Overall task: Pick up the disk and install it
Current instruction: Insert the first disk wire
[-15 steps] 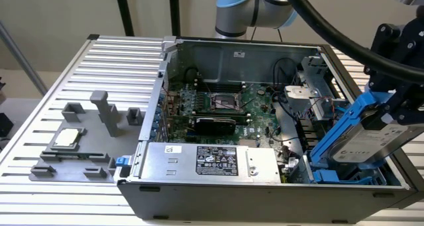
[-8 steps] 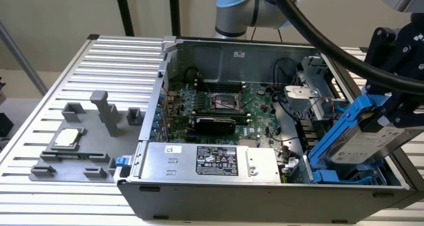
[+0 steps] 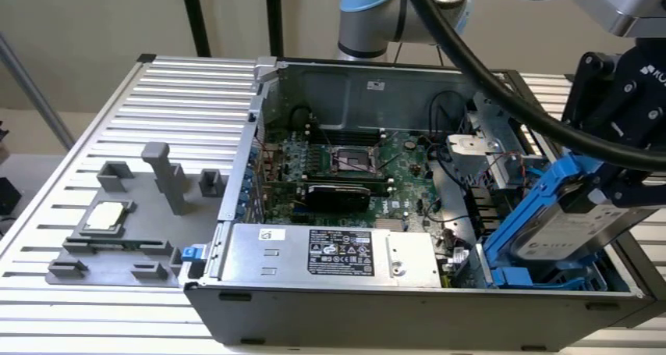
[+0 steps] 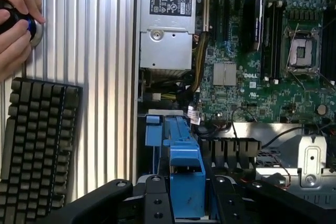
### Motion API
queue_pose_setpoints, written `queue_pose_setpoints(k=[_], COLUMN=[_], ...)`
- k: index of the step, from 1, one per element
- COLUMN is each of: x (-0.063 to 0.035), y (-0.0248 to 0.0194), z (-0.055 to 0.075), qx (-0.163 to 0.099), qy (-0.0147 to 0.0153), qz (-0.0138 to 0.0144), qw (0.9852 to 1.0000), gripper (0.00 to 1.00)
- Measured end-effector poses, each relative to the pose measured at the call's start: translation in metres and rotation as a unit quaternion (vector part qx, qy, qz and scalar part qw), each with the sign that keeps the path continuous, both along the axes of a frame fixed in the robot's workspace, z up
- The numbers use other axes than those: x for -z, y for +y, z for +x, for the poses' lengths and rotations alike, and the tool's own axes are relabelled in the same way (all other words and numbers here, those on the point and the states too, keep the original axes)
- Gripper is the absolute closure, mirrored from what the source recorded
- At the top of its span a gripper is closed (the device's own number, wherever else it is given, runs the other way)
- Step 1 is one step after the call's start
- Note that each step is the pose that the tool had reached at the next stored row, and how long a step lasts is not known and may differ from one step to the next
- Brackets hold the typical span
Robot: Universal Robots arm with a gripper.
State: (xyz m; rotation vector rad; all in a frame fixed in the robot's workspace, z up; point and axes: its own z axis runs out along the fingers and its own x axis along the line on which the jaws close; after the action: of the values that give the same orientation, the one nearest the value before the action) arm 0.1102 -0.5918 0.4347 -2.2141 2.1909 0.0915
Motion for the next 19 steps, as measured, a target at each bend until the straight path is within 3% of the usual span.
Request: queue_pose_setpoints(k=[10, 19], x=[0.0138, 0.0300], y=[0.0011, 0.0017], z=[-0.003, -0.004], qx=[-0.003, -0.004], qy=[-0.0012, -0.0012], qz=[0.0014, 0.0047], qw=[1.0000, 1.0000], gripper=[1.00, 1.00])
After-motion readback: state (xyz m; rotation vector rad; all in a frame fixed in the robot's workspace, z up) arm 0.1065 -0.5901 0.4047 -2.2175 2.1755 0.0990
